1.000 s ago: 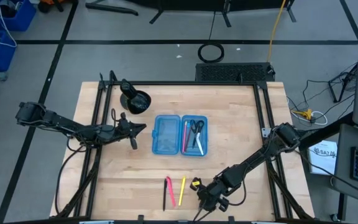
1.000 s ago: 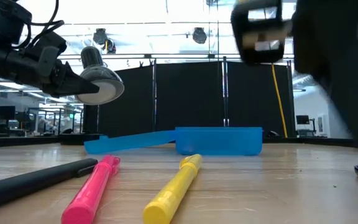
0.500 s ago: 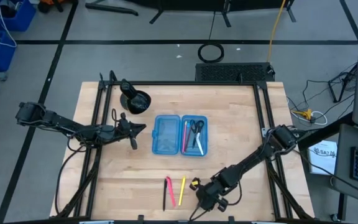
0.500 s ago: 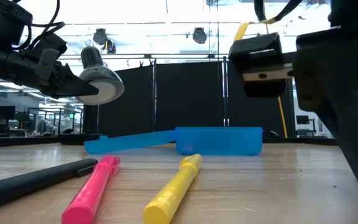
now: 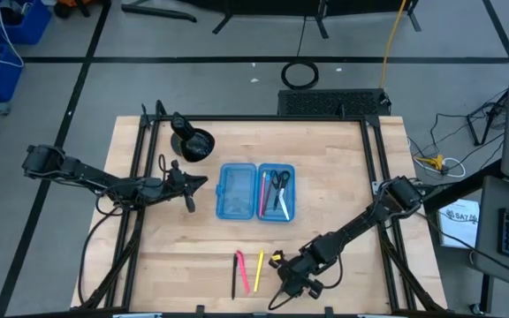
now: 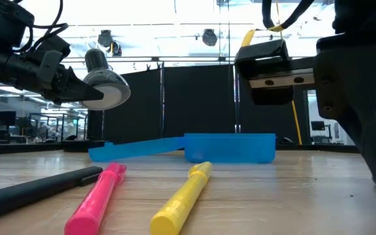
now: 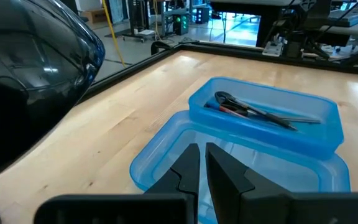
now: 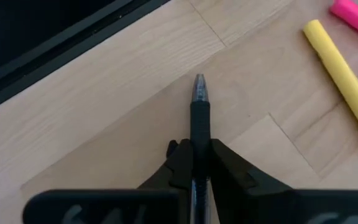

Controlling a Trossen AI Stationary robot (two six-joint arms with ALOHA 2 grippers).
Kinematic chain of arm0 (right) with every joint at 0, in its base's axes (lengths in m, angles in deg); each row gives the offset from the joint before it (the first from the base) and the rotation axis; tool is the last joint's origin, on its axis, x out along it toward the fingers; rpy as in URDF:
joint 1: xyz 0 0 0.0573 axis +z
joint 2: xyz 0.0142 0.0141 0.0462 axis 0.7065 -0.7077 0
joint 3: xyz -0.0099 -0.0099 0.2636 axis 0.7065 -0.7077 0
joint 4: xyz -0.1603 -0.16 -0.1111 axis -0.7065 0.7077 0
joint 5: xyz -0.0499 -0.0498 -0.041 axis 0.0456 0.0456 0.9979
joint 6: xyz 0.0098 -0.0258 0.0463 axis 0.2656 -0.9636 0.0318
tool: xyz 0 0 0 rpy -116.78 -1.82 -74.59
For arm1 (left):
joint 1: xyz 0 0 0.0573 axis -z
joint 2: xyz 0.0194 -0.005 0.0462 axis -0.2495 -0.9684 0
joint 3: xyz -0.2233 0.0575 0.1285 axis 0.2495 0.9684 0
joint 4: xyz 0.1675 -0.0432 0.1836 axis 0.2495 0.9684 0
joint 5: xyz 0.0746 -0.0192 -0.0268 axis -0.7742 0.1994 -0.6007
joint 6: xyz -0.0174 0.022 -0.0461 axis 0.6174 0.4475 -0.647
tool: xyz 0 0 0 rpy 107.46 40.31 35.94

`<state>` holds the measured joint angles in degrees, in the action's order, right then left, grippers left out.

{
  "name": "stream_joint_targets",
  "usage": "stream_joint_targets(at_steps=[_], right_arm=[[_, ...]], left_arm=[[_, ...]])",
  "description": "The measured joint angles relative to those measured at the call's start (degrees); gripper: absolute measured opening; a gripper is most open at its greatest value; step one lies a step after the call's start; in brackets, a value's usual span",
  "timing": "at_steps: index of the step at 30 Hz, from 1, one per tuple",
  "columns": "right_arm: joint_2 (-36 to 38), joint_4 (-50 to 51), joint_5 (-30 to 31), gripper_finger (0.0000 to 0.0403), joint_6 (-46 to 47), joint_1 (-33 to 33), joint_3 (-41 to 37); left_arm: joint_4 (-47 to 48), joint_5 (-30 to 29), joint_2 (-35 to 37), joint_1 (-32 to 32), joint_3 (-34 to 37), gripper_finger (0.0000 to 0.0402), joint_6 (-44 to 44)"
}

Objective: Pick & place school supplies into a supply box
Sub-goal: Put the right black pen into the supply box

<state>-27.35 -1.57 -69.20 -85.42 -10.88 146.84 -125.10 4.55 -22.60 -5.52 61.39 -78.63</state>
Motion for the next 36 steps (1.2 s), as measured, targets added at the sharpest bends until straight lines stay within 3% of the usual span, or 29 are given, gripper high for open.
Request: stream_joint_targets(at_steps=[12,22,27,36], right_arm=[[2.84,17.80,0.30,0.0025,-1.89,0.18,8.25],[3.11,38.01,12.35,0.0025,-6.91,-0.91,14.30],[3.15,43.29,17.83,0.0025,-12.35,-1.73,19.39],[3.26,55.78,18.03,0.0025,-23.09,-4.89,30.51]], left_arm=[[-0.07,-0.13,-0.02,0.00,0.00,0.0031,-0.30],[-1.15,-0.15,0.00,-0.02,0.00,0.0031,-3.38],[-1.27,-0.17,-0.01,-0.01,0.00,0.0031,-3.58],[-1.38,-0.22,0.00,-0.02,0.00,0.0031,-1.25]])
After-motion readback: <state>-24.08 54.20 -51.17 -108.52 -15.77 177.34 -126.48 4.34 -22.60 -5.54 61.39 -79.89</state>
